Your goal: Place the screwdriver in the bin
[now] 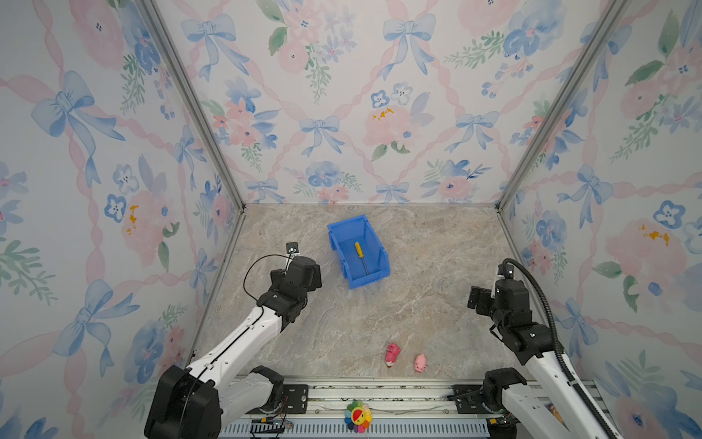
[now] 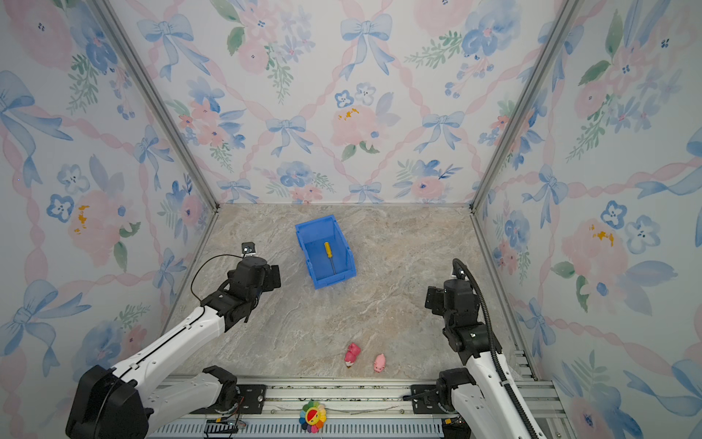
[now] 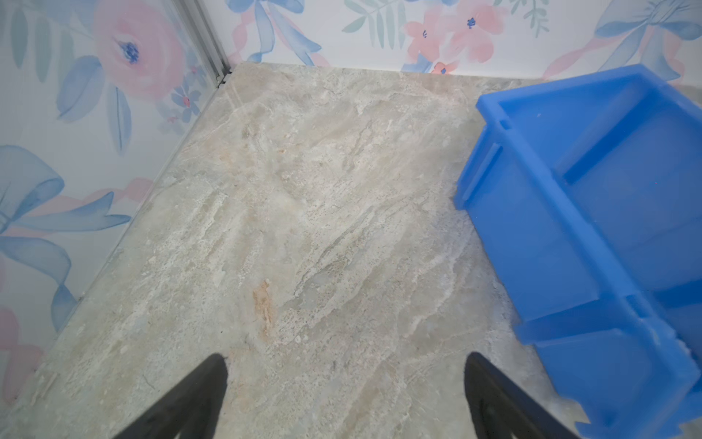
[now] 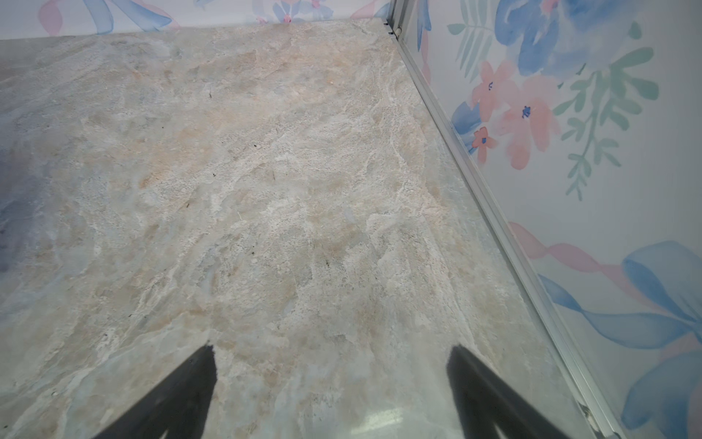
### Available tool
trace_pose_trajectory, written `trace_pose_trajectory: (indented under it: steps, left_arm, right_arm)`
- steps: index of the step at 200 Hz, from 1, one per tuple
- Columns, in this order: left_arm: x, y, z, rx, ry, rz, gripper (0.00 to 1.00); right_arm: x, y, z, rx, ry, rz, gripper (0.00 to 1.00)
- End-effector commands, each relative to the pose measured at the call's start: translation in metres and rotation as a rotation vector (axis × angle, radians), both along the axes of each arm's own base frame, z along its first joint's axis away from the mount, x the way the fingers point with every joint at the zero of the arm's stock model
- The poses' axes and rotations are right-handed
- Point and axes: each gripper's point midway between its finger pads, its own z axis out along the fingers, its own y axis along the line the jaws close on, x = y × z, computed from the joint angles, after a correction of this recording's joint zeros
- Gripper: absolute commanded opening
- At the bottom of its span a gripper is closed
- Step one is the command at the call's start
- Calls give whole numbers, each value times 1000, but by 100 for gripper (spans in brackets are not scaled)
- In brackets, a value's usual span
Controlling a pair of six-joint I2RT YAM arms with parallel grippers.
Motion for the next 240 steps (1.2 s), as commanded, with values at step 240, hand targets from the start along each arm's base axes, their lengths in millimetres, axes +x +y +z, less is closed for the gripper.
trace_pose_trajectory:
  steps: [240]
  left_arm:
    - [53, 46, -37, 26, -370, -157, 98]
  right_arm:
    - [147, 20, -44, -42, -283, 160, 97]
